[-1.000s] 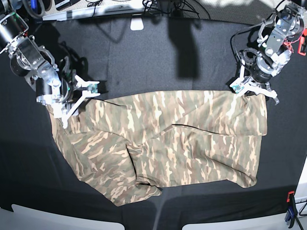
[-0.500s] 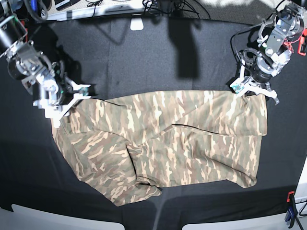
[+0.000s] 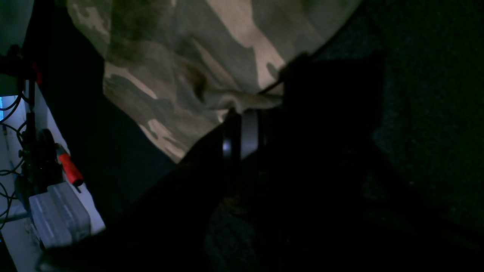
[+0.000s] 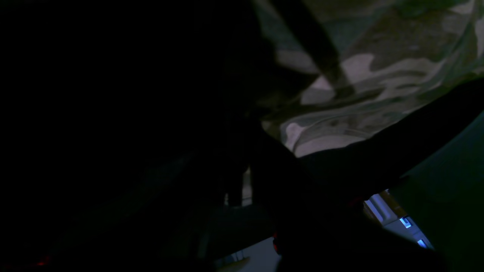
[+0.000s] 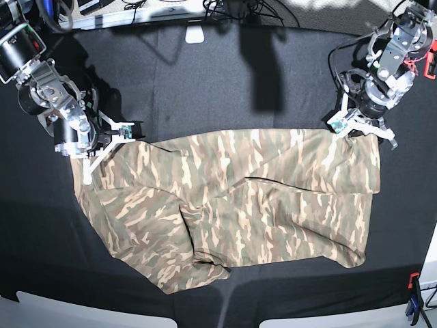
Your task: Layout the t-shirt on the table in an organized manner, then fold the t-shirt properly
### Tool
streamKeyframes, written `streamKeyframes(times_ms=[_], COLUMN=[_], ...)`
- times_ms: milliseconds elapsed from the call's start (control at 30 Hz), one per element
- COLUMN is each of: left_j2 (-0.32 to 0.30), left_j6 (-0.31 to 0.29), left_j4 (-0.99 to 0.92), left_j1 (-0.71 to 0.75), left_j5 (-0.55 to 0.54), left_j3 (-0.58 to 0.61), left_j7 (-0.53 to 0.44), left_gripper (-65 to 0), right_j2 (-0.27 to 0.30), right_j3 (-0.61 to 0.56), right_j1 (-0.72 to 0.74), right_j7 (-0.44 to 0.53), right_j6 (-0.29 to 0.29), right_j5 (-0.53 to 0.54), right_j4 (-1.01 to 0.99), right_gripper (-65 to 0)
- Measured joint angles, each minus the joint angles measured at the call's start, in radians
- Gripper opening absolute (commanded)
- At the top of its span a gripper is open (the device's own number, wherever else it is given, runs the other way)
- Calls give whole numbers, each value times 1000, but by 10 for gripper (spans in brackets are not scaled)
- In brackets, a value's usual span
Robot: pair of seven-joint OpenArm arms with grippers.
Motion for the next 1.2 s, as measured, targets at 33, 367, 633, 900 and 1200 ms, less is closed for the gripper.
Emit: streamKeyframes(times_ms=[33, 367, 633, 900, 1200], left_j2=[0, 0, -8, -8, -8], left_j6=[0, 0, 0, 0, 0], left_j4=[0, 0, 0, 0, 0], left_j1=[0, 0, -3, -3, -3], left_j5=[0, 4, 8, 8, 8], left_j3=[0, 0, 0, 0, 0], left_j7=[0, 21, 42, 42, 42], left_gripper=[-650, -650, -650, -650, -650], right_j2=[0, 0, 0, 0, 0], right_j3=[0, 0, 0, 0, 0], right_j1=[0, 0, 0, -3, -3], right_j7=[0, 0, -14, -38, -40], right_j6=[0, 0, 0, 0, 38], right_j5=[0, 0, 0, 0, 8], right_j4=[0, 0, 0, 0, 0], right_gripper=[-650, -650, -650, -650, -650])
